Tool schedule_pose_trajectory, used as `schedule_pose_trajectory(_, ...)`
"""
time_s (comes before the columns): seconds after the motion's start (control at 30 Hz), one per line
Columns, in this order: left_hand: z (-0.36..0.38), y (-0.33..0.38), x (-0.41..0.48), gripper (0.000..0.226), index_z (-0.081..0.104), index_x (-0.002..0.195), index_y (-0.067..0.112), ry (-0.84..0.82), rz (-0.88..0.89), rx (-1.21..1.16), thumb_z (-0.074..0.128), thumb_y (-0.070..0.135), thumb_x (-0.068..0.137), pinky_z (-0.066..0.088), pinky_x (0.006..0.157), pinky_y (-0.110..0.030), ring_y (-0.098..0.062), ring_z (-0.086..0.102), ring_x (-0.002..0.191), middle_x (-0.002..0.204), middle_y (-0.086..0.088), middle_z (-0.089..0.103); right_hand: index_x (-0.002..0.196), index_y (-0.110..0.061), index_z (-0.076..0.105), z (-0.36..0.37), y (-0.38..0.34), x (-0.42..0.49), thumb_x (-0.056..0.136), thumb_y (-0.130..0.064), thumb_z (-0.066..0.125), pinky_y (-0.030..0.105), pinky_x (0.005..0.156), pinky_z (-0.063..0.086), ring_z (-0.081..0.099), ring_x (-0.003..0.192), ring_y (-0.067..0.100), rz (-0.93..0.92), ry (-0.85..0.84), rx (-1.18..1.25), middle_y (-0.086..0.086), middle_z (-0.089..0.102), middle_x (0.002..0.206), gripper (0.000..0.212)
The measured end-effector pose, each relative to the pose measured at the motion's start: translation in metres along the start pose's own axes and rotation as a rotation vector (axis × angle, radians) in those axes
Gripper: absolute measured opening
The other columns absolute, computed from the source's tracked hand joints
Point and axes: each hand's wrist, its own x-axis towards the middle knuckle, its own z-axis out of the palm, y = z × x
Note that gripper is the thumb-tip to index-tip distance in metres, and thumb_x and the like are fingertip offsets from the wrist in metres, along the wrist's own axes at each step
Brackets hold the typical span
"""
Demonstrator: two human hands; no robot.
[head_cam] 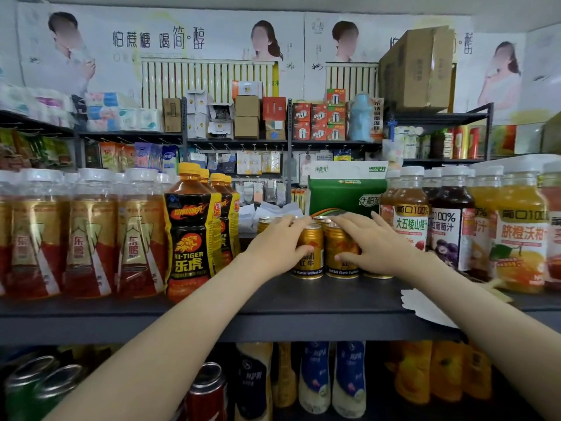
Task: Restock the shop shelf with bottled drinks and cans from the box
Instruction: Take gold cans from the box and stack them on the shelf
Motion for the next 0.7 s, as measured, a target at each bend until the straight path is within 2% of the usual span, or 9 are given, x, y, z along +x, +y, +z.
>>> schedule_pose_trajectory(0.1,-0.007,0.007,-0.019,0.058,0.029,0.148,0.022,0.087,-0.053,-0.027,0.050,0.038,0.096,0.041,0.101,-0.037,-0.022,0.038,0.133,0.148,-0.004,0.036,0.151,-0.022,0.015,0.002,-0.020,-0.016,0.092,-0.044,0.052,0.041,0.118,0.007,0.019,0.143,0.018,0.005,0.124,0.057,-0.001,0.024,0.155,0.073)
schedule_pose_trajectory(0.27,-0.025,0.025,-0.086,0.053,0.033,0.146,0.020,0.227,-0.094,-0.014,0.049,0.031,0.096,0.042,0.100,-0.035,-0.023,0.040,0.131,0.146,-0.004,0.038,0.144,-0.008,0.035,-0.002,-0.070,-0.046,0.087,-0.026,0.064,0.036,0.106,0.033,0.042,0.128,0.028,-0.040,0.309,0.313,0.011,0.044,0.140,0.066)
schedule_pose_trajectory(0.37,-0.029,0.031,-0.142,0.051,0.038,0.144,0.016,0.304,-0.137,0.022,0.050,0.029,0.096,0.043,0.102,-0.035,-0.023,0.040,0.131,0.145,-0.005,0.039,0.142,-0.006,0.037,-0.001,-0.111,-0.069,0.090,-0.024,0.061,0.031,0.108,0.030,0.039,0.130,0.025,-0.083,0.349,0.427,0.011,0.043,0.141,0.060)
schedule_pose_trajectory(0.5,-0.029,0.034,-0.235,0.048,0.045,0.140,0.009,0.377,-0.284,0.059,0.055,0.023,0.095,0.043,0.098,-0.034,-0.025,0.044,0.127,0.140,-0.009,0.046,0.139,-0.006,0.041,0.006,-0.174,-0.109,0.092,-0.023,0.059,0.031,0.107,0.031,0.037,0.131,0.022,-0.201,0.388,0.576,0.010,0.046,0.139,0.054)
schedule_pose_trajectory(0.6,-0.019,0.034,-0.320,0.046,0.048,0.137,0.008,0.345,-0.422,0.081,0.057,0.021,0.093,0.046,0.099,-0.035,-0.025,0.047,0.125,0.137,-0.010,0.050,0.138,-0.005,0.043,0.020,-0.235,-0.147,0.090,-0.021,0.062,0.032,0.110,0.029,0.036,0.132,0.023,-0.290,0.324,0.701,0.011,0.046,0.139,0.054)
schedule_pose_trajectory(0.7,-0.011,0.031,-0.411,0.049,0.044,0.140,0.010,0.256,-0.613,0.133,0.055,0.022,0.094,0.044,0.102,-0.033,-0.023,0.045,0.128,0.140,-0.008,0.046,0.142,-0.006,0.038,0.040,-0.307,-0.183,0.092,-0.022,0.060,0.029,0.110,0.026,0.031,0.137,0.024,-0.422,0.159,0.771,0.011,0.039,0.145,0.057)
